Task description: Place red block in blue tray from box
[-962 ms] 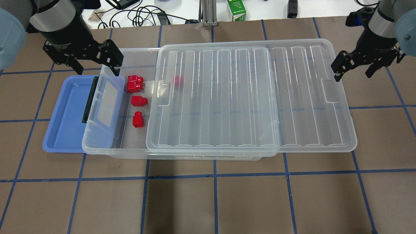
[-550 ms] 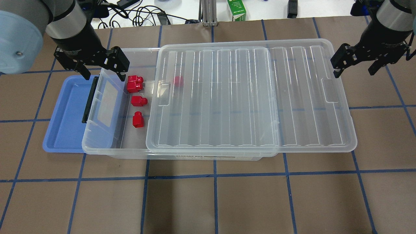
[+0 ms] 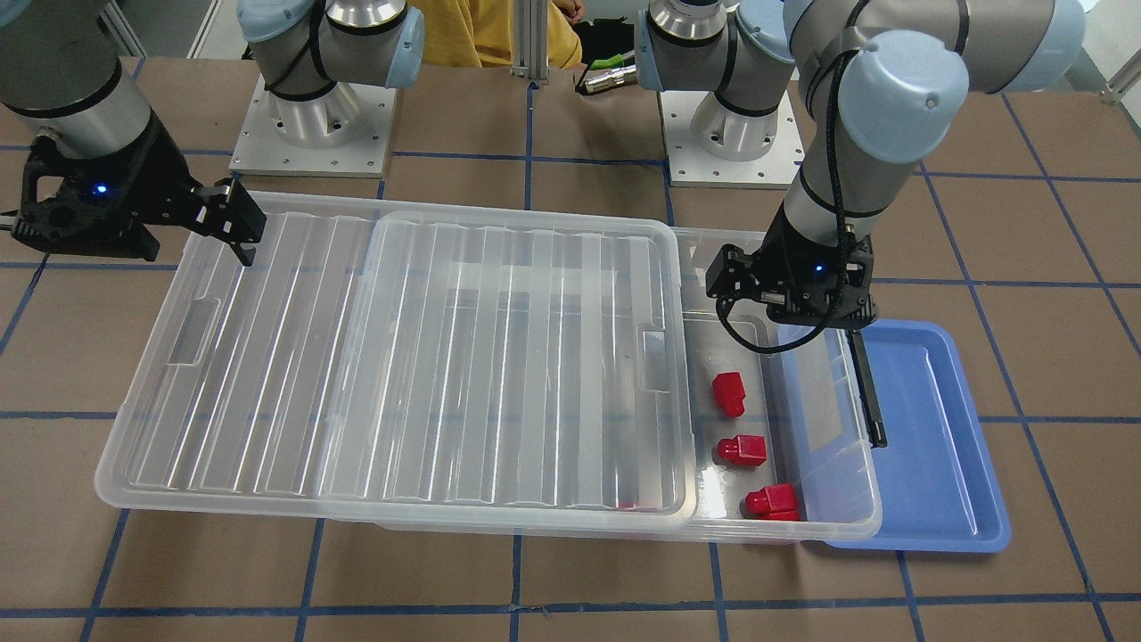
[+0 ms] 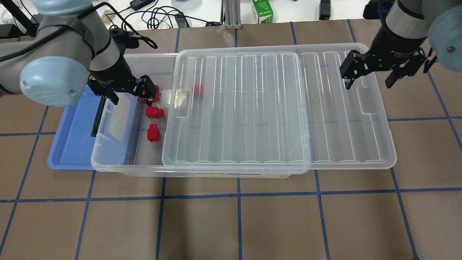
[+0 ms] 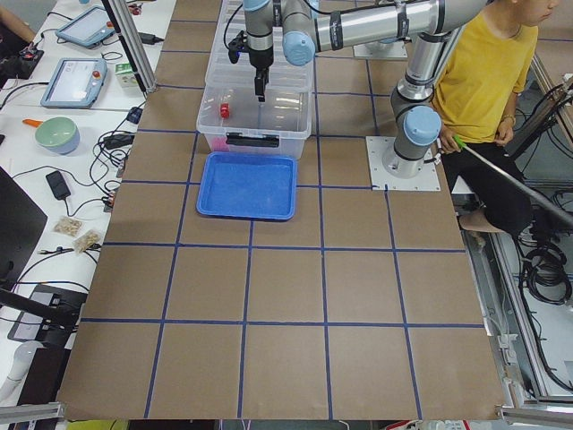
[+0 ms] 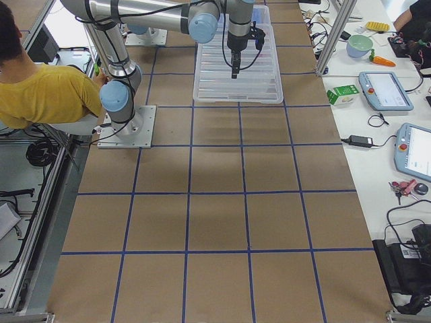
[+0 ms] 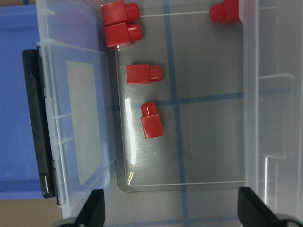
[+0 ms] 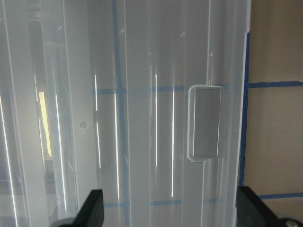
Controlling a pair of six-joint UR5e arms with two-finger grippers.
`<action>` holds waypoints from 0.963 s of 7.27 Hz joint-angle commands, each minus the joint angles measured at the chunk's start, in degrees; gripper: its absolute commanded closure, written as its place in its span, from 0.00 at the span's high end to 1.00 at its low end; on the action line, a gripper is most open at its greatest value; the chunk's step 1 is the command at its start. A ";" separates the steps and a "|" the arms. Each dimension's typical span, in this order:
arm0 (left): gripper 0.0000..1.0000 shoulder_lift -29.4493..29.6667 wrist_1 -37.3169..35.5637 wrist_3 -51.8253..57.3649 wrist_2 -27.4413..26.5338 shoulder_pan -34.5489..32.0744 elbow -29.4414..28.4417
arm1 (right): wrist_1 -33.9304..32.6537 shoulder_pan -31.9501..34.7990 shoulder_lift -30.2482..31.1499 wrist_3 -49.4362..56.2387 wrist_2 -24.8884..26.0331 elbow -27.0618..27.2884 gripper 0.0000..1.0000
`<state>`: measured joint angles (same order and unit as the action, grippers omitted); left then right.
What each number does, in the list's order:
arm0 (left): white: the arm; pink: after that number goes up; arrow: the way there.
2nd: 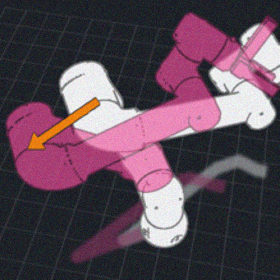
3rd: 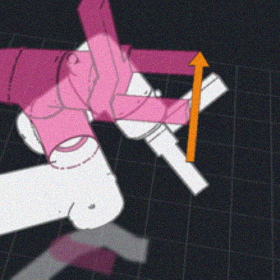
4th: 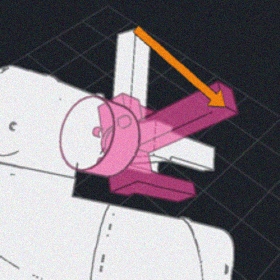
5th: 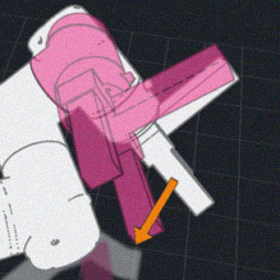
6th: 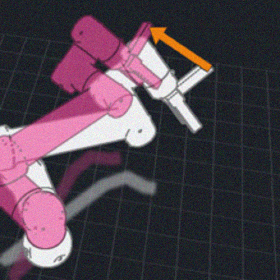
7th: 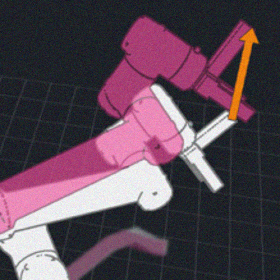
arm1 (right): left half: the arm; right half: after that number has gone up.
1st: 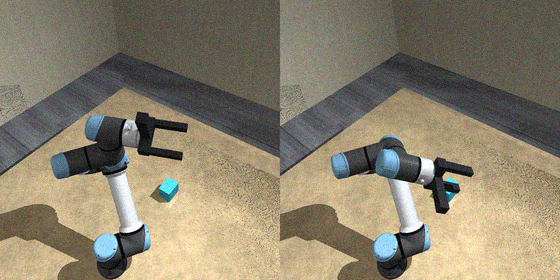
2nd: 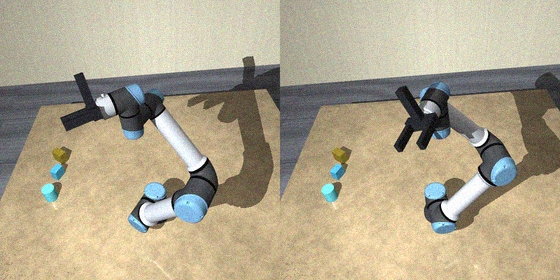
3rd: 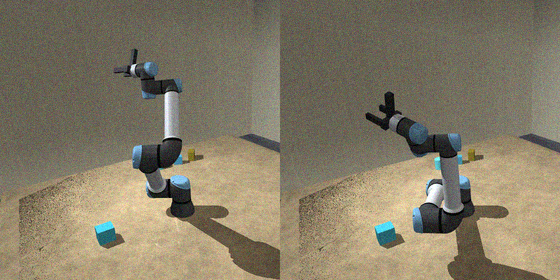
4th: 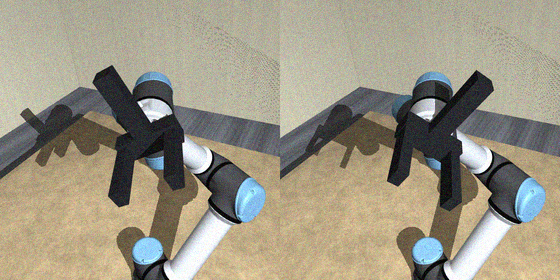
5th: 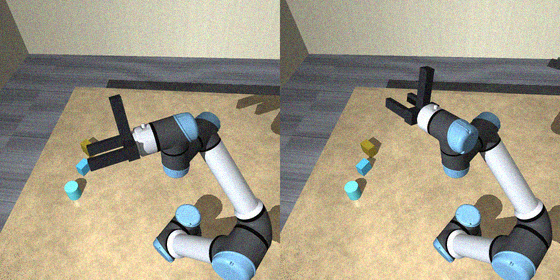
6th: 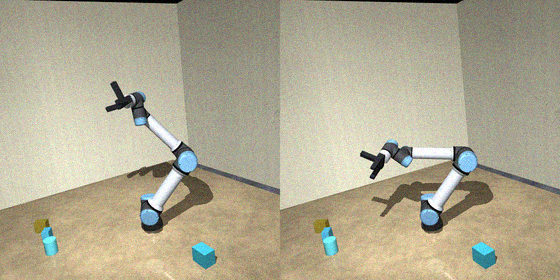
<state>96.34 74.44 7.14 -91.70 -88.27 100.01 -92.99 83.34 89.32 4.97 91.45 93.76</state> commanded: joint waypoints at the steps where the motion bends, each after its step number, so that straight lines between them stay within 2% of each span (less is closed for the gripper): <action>1: 1.00 3.49 -7.53 0.32 0.03 0.12 4.30 | 2.79 1.04 1.54 -0.84 0.40 0.45 1.00; 4: 1.00 6.14 -8.09 1.55 0.03 1.34 4.31 | 2.82 1.04 1.29 -0.67 -0.30 2.56 1.00; 6: 1.00 7.46 -8.17 0.77 0.21 2.31 4.40 | 2.46 0.69 1.64 -1.36 0.13 1.86 1.00; 7: 1.00 8.16 -8.70 -0.45 0.29 1.97 4.84 | 2.89 0.77 3.30 -5.20 0.22 2.12 1.00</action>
<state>103.66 66.18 7.77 -91.50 -86.20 104.53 -90.40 84.11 91.17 2.93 91.44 95.73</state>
